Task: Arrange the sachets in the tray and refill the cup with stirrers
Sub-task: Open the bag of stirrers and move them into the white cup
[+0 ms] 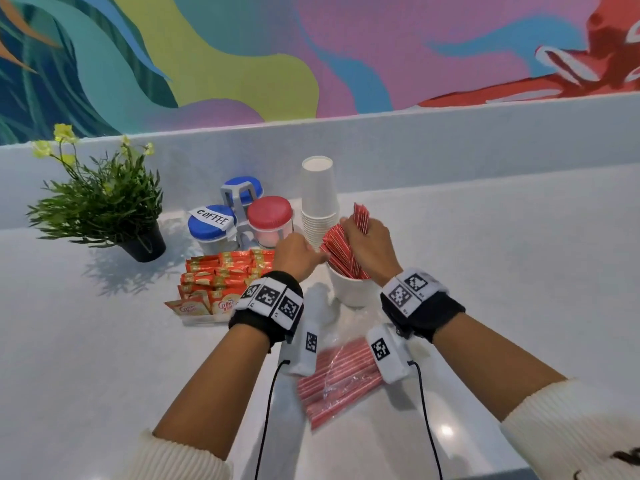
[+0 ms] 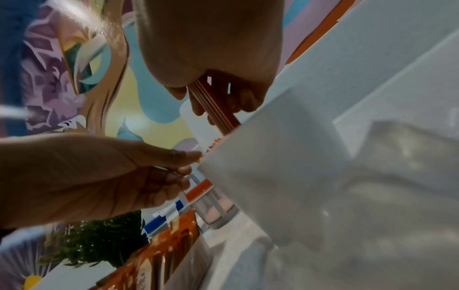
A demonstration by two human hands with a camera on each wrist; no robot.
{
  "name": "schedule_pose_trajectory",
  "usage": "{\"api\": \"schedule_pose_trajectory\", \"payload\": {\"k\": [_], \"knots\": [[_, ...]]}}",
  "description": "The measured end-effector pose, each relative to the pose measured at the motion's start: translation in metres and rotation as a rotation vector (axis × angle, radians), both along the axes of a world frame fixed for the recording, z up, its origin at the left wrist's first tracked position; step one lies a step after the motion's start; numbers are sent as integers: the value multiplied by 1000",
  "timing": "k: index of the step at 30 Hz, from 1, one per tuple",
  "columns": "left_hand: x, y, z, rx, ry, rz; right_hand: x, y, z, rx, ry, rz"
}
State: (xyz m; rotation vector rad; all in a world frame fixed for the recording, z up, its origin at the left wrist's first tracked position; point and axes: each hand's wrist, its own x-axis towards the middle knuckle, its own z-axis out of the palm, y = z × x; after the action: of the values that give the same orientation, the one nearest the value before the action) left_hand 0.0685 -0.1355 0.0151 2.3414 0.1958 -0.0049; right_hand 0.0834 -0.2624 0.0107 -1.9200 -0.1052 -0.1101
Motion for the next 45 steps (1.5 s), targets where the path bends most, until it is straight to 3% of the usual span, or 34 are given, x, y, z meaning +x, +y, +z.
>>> {"api": "schedule_pose_trajectory", "payload": {"k": [7,13,18,24,28,32,37,41,45], "knots": [[26,-1,-17,-250,-93,-50,-1,-1,-17,-245,-29,173],[36,-1,-14,-476,-136,44,5,-5,-19,-389,-112,169],[31,0,-15,-576,-179,53,10,-9,-20,-244,3,130],[17,-6,-24,-468,-264,-52,11,-11,-23,-139,-8,52],[9,-7,-35,-247,-261,-114,12,-12,-23,-191,-128,-109],[12,-2,-43,-109,-289,-149,12,-11,-18,-396,-144,58],[17,-3,-39,-6,-300,-176,5,-6,-16,-476,-181,178],[14,-7,-36,16,-308,-148,8,-7,-17,-374,-133,77],[14,-9,-43,106,-216,-346,4,-9,-12,-260,-27,31]]}}
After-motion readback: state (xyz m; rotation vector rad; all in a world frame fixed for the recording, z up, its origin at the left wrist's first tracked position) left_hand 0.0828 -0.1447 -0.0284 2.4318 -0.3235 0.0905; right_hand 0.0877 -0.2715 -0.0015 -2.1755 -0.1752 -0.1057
